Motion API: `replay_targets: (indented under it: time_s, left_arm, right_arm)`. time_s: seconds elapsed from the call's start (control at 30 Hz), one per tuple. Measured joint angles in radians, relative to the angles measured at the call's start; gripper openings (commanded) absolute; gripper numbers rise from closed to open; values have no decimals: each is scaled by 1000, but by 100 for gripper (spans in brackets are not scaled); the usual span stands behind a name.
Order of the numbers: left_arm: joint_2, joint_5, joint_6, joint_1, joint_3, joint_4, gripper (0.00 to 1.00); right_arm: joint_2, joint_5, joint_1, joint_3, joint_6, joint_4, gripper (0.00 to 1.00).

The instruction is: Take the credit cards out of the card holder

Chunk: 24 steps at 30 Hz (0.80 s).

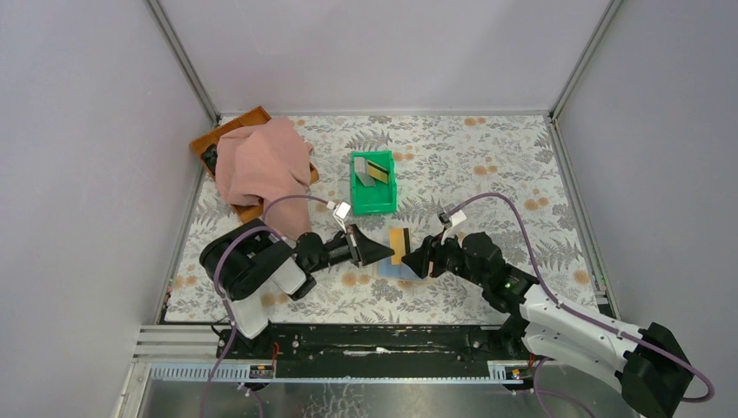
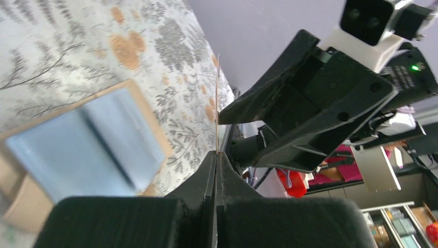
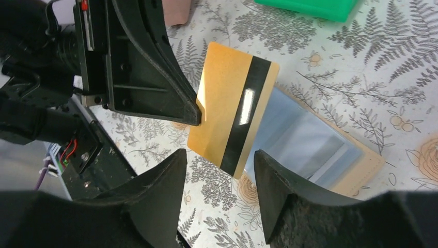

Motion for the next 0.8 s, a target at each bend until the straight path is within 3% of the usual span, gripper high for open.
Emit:
replay_targets:
  time_s: [0.1,0.23,0.5,0.6,0.73,0.8]
  left_arm:
    - [-35,44,4,0,16,0,0]
    - [-84,86,6,0,21,0,0]
    - [-108,122,7,5,21,0,0]
    - [-109,138,8,5,29,0,10]
    - [-110,166,34,5,43,-1,33]
    - [-117,185,61,5,46,-3,36]
  right_arm:
    - [-15,-32,0,0,-9,-2,51]
    - [-33,-77,0,0,-19,-2,37]
    - [-115,-129,-2,0,-25,-31,2]
    - [-143,-145,-1,0,-25,-45,0]
    - [-161,-154,-1,1,-28,-56,0]
    - [-161,-171,-1,7,-33,-66,0]
